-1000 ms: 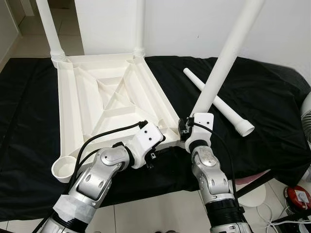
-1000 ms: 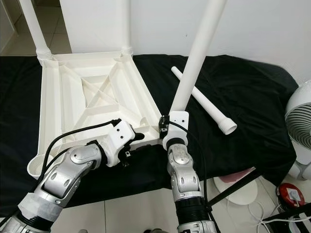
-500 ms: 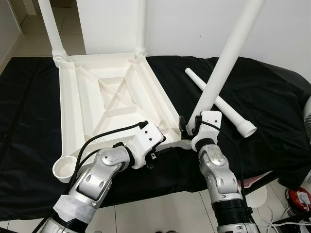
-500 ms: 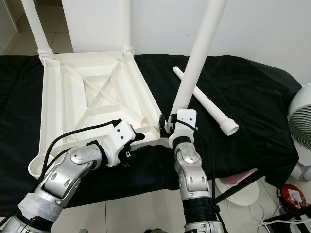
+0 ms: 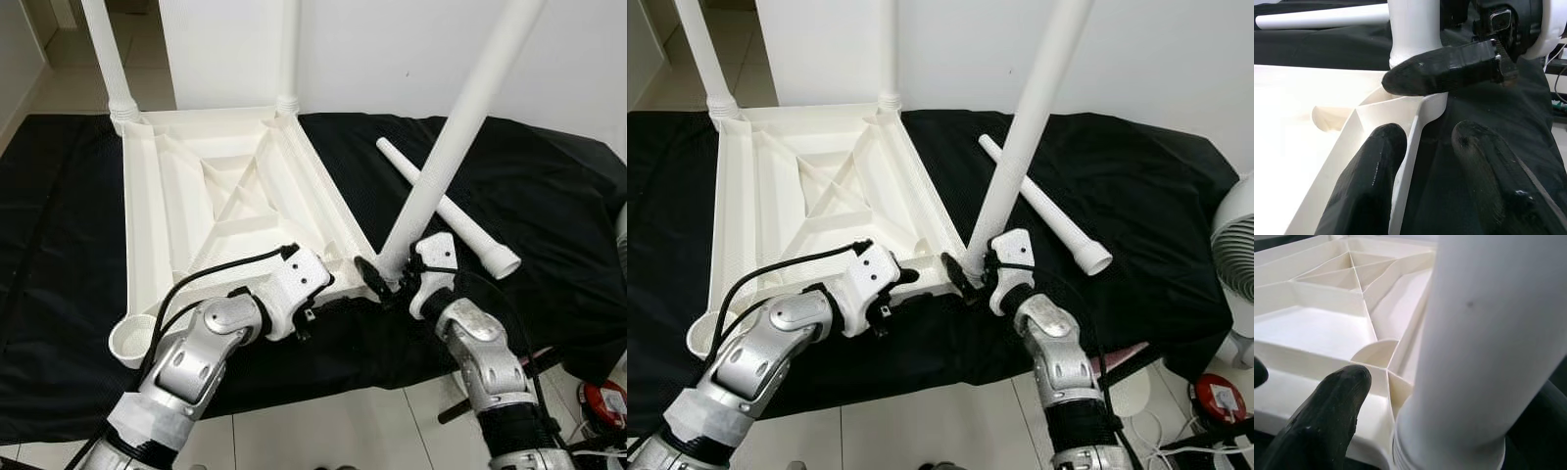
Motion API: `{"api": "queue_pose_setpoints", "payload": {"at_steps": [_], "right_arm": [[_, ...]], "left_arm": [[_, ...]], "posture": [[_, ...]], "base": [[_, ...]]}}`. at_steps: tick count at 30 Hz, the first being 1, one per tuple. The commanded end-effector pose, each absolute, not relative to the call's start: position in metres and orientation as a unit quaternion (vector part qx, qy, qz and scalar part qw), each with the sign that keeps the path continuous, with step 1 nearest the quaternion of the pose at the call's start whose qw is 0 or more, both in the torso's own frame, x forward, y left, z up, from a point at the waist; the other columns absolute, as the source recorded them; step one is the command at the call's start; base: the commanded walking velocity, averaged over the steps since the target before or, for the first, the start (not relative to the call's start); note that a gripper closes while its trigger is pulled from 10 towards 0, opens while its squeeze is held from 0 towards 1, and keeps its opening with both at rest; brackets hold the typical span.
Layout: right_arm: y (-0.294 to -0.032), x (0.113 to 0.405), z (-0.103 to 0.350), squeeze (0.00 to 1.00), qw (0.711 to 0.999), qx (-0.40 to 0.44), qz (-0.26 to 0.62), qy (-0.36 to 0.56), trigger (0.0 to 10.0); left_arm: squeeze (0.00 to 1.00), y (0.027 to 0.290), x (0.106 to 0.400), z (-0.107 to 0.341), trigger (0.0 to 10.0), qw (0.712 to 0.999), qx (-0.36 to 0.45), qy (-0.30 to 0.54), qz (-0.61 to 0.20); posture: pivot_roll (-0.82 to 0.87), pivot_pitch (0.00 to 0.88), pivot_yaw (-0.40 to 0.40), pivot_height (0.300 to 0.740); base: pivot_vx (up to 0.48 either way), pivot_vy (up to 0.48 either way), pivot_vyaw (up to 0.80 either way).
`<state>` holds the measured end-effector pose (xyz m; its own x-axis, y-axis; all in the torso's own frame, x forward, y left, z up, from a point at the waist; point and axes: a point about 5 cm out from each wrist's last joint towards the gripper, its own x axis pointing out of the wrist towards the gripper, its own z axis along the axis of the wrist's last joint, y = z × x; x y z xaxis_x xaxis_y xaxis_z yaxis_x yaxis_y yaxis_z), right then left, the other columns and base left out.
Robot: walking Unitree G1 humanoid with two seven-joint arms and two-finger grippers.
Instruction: Building children table
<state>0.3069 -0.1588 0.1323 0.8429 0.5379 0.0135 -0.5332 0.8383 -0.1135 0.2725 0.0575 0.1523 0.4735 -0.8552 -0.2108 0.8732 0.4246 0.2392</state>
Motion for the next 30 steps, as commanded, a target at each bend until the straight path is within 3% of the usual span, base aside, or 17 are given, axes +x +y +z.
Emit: {"api": "queue_pose_setpoints", "payload": {"at_steps": [1, 10, 11, 12, 13, 27, 28, 30], "right_arm": [[-0.166, 0.314, 0.139, 0.0, 0.954, -0.057, 0.294, -0.03, 10.0], [-0.169, 0.328, 0.142, 0.0, 0.936, -0.089, 0.341, -0.015, 10.0], [-0.169, 0.329, 0.141, 0.0, 0.932, -0.089, 0.352, -0.01, 8.0], [-0.169, 0.329, 0.141, 0.0, 0.932, -0.089, 0.352, -0.01, 8.0], [-0.169, 0.331, 0.138, 0.0, 0.924, -0.088, 0.371, -0.001, 0.0], [-0.173, 0.327, 0.124, 0.0, 0.918, -0.08, 0.389, 0.018, 0.0], [-0.174, 0.327, 0.123, 0.0, 0.918, -0.078, 0.389, 0.02, 3.7], [-0.174, 0.326, 0.122, 0.0, 0.919, -0.077, 0.387, 0.021, 3.7]], "left_arm": [[0.0, 0.055, 0.273, 0.154, 10.0, 0.841, 0.156, 0.029, -0.518], [0.0, 0.056, 0.274, 0.155, 10.0, 0.844, 0.155, 0.028, -0.512], [0.0, 0.056, 0.274, 0.155, 10.0, 0.845, 0.155, 0.028, -0.511], [0.0, 0.056, 0.274, 0.155, 10.0, 0.845, 0.155, 0.028, -0.511], [0.0, 0.057, 0.273, 0.155, 10.0, 0.846, 0.155, 0.029, -0.51], [0.0, 0.058, 0.271, 0.155, 10.0, 0.846, 0.153, 0.032, -0.51], [0.0, 0.058, 0.272, 0.155, 10.0, 0.846, 0.153, 0.032, -0.51], [0.0, 0.057, 0.272, 0.155, 10.0, 0.845, 0.153, 0.032, -0.51]], "posture": [[0.07, 0.033, -0.092, 0.74], [0.07, 0.036, -0.094, 0.74], [0.08, 0.043, -0.094, 0.74], [0.08, 0.043, -0.094, 0.74], [0.09, 0.046, -0.096, 0.74], [0.08, 0.058, -0.089, 0.74], [0.08, 0.057, -0.088, 0.74], [0.08, 0.057, -0.088, 0.74]], "base": [[0.0, 0.0, 0.0], [0.0, 0.0, 0.0], [0.0, 0.0, 0.0], [0.0, 0.0, 0.0], [0.0, 0.0, 0.0], [0.0, 0.0, 0.0], [0.0, 0.0, 0.0], [0.0, 0.0, 0.0]]}}
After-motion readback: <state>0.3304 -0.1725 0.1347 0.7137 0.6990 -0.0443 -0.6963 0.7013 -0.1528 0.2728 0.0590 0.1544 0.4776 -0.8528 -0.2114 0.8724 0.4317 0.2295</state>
